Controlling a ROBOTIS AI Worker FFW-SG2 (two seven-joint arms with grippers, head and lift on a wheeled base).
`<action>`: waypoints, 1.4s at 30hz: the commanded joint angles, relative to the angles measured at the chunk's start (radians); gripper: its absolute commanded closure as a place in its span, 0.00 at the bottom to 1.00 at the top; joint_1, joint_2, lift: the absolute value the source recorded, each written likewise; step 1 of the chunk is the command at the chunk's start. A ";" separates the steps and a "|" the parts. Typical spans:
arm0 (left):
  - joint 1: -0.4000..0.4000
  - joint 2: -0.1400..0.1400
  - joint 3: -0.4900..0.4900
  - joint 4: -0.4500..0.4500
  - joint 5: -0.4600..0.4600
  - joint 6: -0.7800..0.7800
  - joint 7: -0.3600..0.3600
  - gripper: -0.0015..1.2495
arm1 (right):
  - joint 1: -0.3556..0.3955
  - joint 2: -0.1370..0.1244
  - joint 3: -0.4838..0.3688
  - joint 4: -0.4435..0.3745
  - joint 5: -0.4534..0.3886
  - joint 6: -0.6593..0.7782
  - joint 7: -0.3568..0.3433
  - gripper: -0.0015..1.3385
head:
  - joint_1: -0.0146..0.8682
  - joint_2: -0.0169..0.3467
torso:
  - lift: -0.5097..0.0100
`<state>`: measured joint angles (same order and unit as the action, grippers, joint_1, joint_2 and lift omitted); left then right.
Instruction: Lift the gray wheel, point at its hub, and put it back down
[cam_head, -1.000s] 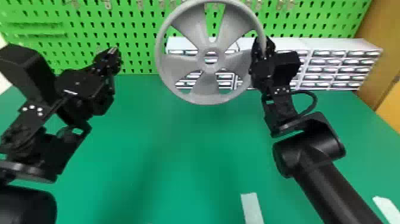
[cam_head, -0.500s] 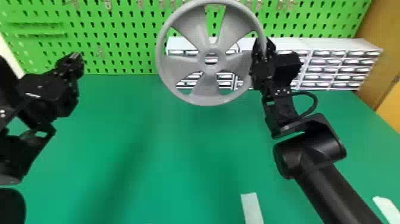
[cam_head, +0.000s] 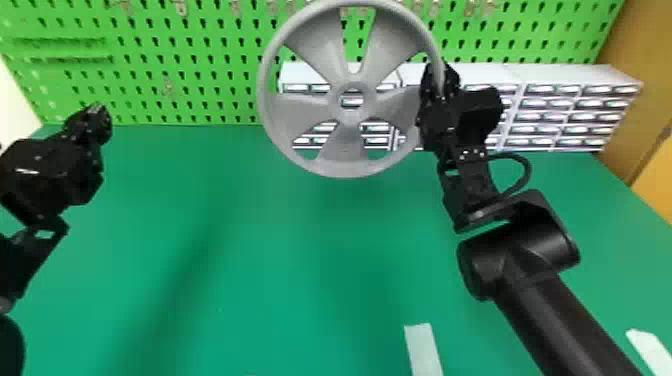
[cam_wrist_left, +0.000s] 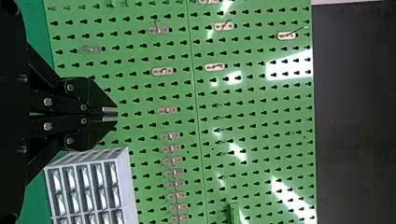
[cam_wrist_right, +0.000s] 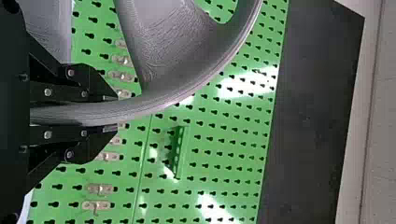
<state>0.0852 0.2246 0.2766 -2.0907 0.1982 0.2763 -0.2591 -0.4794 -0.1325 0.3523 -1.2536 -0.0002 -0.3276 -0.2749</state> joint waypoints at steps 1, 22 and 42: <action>-0.004 -0.004 -0.007 0.006 -0.008 -0.014 0.000 0.97 | -0.001 -0.002 0.005 -0.018 -0.038 0.041 0.029 0.99 | 0.80 0.18 | 0.81; -0.007 -0.022 -0.016 0.038 -0.028 -0.028 0.000 0.97 | -0.024 0.031 -0.058 -0.285 -0.169 0.924 0.212 0.99 | 0.80 0.18 | 0.81; -0.013 -0.025 -0.036 0.058 -0.020 -0.026 0.000 0.97 | -0.163 0.051 -0.039 -0.006 -0.210 1.328 0.402 0.98 | 0.80 0.18 | 0.81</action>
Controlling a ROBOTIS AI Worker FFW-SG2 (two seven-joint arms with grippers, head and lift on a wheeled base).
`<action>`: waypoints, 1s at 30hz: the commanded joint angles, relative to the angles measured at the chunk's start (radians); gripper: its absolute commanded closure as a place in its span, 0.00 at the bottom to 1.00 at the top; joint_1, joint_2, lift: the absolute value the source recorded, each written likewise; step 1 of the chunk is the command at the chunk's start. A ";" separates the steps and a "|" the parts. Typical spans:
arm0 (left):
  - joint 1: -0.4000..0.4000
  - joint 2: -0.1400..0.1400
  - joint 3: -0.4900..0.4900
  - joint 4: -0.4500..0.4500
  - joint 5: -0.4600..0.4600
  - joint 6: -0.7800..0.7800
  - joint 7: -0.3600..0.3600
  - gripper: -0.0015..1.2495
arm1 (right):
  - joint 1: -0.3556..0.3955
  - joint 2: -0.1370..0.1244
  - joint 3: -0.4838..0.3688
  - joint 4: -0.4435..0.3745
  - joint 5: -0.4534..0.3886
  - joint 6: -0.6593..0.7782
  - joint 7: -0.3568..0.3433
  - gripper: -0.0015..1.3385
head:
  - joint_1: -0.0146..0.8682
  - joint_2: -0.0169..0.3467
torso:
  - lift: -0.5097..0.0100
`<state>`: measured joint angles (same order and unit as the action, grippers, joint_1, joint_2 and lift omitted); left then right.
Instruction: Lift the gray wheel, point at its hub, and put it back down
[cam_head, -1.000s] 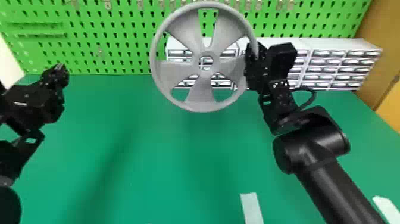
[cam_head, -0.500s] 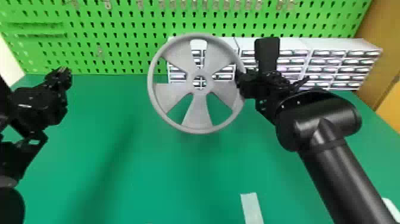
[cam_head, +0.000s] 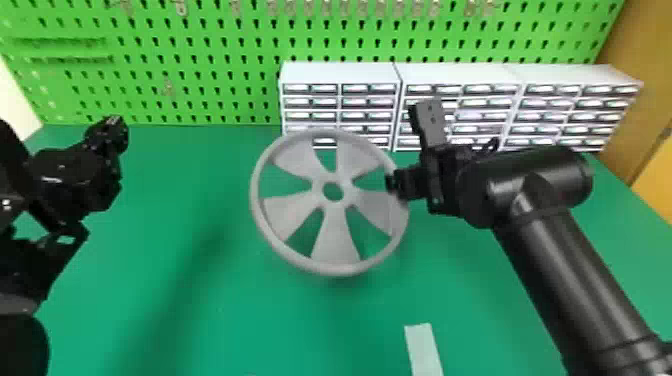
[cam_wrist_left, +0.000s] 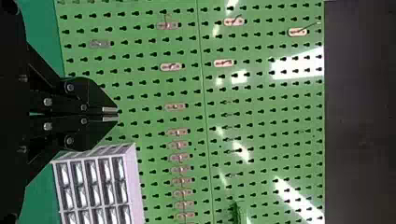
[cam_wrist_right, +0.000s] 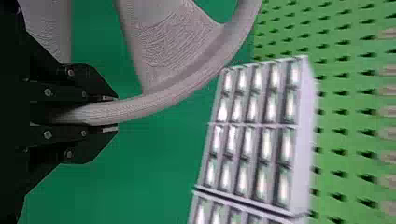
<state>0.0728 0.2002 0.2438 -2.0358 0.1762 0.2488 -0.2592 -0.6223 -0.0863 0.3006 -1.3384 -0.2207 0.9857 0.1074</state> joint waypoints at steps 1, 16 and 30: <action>-0.001 -0.001 -0.005 0.005 0.003 0.000 0.000 0.97 | -0.024 0.008 0.015 0.097 0.021 0.016 0.029 0.98 | 0.80 0.18 | 0.81; -0.007 -0.001 -0.020 0.017 0.006 0.000 -0.003 0.97 | -0.048 0.020 0.072 0.260 0.087 0.016 0.060 0.98 | 0.80 0.18 | 0.81; -0.011 -0.001 -0.028 0.028 0.019 0.000 -0.006 0.97 | -0.054 0.022 0.098 0.317 0.104 0.007 0.060 0.98 | 0.80 0.18 | 0.81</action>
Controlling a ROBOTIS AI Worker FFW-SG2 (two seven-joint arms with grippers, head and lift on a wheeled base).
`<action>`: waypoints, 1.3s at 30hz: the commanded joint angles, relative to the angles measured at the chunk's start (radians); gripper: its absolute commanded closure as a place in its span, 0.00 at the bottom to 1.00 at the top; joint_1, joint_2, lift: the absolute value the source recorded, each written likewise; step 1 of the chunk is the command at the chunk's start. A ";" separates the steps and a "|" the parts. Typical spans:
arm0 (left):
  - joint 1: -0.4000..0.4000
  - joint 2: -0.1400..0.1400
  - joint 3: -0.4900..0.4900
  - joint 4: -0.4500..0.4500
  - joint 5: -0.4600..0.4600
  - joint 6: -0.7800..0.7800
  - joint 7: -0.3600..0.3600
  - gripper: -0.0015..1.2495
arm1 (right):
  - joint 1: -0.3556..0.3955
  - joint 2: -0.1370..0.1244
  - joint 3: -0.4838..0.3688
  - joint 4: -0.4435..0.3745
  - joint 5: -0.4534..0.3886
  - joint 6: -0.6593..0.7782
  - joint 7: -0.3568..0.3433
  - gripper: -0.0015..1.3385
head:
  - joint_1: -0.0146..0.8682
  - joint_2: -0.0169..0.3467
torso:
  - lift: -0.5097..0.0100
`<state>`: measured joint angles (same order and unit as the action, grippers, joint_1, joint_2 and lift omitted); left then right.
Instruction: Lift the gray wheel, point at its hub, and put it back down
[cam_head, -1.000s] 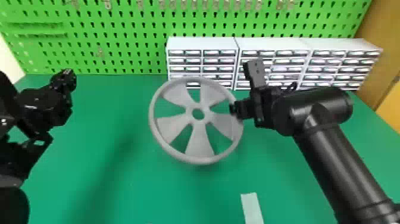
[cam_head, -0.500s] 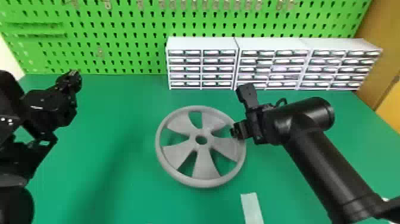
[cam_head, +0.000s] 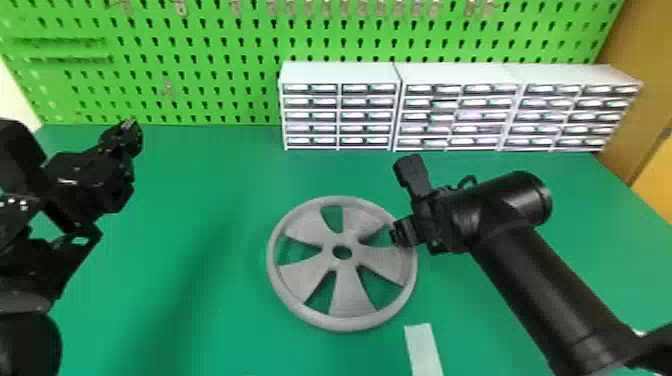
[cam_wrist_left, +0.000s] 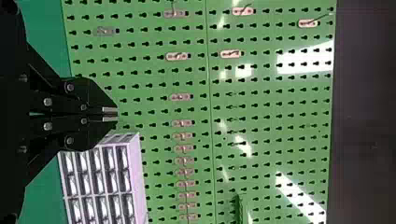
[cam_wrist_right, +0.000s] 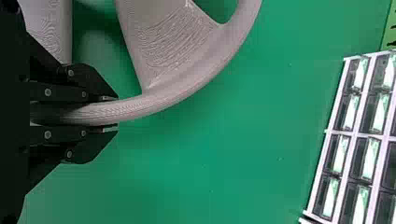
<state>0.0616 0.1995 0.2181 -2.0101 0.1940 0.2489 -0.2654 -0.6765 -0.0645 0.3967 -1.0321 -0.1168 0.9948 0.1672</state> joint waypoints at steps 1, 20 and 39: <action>0.000 0.001 -0.002 0.002 0.001 0.000 -0.002 0.97 | 0.000 0.000 0.001 0.012 0.002 -0.002 0.000 0.98 | 0.80 0.18 | 0.81; -0.003 0.000 -0.005 0.007 0.004 0.000 -0.008 0.97 | -0.002 0.002 0.013 0.021 0.017 -0.002 0.000 0.94 | 0.80 0.18 | 0.81; -0.006 0.000 -0.009 0.013 0.004 0.001 -0.015 0.97 | -0.005 0.002 -0.022 0.030 0.008 -0.018 0.000 0.45 | 0.80 0.18 | 0.81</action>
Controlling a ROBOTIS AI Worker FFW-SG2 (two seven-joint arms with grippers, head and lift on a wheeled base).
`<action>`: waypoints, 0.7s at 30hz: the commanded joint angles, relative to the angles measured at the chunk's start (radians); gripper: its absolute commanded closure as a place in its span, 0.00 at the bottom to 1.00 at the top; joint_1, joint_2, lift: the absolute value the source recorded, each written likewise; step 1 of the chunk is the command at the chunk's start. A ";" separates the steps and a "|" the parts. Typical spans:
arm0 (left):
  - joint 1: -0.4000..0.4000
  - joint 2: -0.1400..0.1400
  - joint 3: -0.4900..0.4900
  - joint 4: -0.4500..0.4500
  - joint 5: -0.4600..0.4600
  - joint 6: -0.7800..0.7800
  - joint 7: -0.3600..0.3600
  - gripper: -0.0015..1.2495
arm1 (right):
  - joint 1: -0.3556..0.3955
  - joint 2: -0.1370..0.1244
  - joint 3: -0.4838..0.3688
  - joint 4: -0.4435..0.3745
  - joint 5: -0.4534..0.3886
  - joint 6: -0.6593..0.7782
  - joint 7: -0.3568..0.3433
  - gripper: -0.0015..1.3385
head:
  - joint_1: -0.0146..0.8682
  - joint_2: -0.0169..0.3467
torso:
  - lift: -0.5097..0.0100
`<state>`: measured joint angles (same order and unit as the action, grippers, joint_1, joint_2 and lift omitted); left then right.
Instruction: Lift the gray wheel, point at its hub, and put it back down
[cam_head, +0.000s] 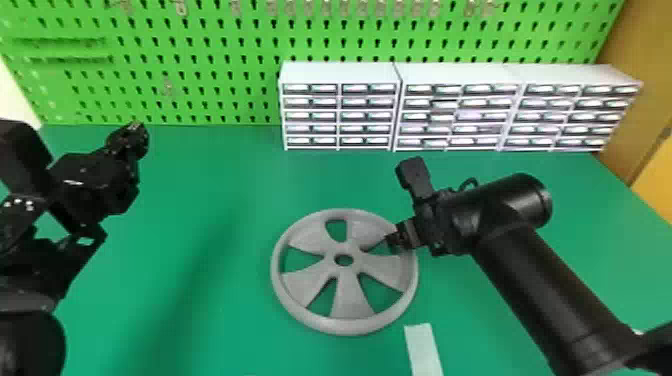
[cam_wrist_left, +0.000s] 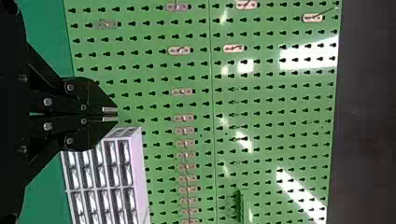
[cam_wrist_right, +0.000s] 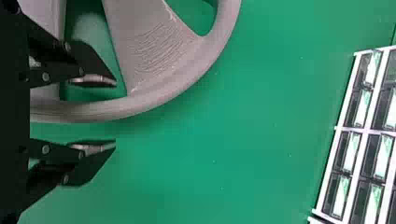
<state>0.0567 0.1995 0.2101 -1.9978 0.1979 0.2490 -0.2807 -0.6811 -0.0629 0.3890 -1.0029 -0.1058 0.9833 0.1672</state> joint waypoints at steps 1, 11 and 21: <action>-0.001 0.000 -0.002 0.001 0.000 0.001 0.000 0.97 | -0.002 0.000 -0.019 0.001 -0.003 -0.009 0.000 0.43 | 0.80 0.18 | 0.81; -0.003 0.000 -0.005 0.010 0.008 0.001 0.000 0.97 | -0.006 0.005 -0.137 0.003 -0.043 -0.071 0.000 0.36 | 0.80 0.18 | 0.81; -0.011 0.001 -0.012 0.022 0.009 0.001 -0.008 0.97 | -0.008 0.005 -0.210 -0.013 -0.123 -0.235 0.000 0.36 | 0.80 0.18 | 0.81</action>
<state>0.0489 0.1997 0.2003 -1.9802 0.2070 0.2495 -0.2884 -0.6954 -0.0585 0.1945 -1.0018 -0.2074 0.8304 0.1672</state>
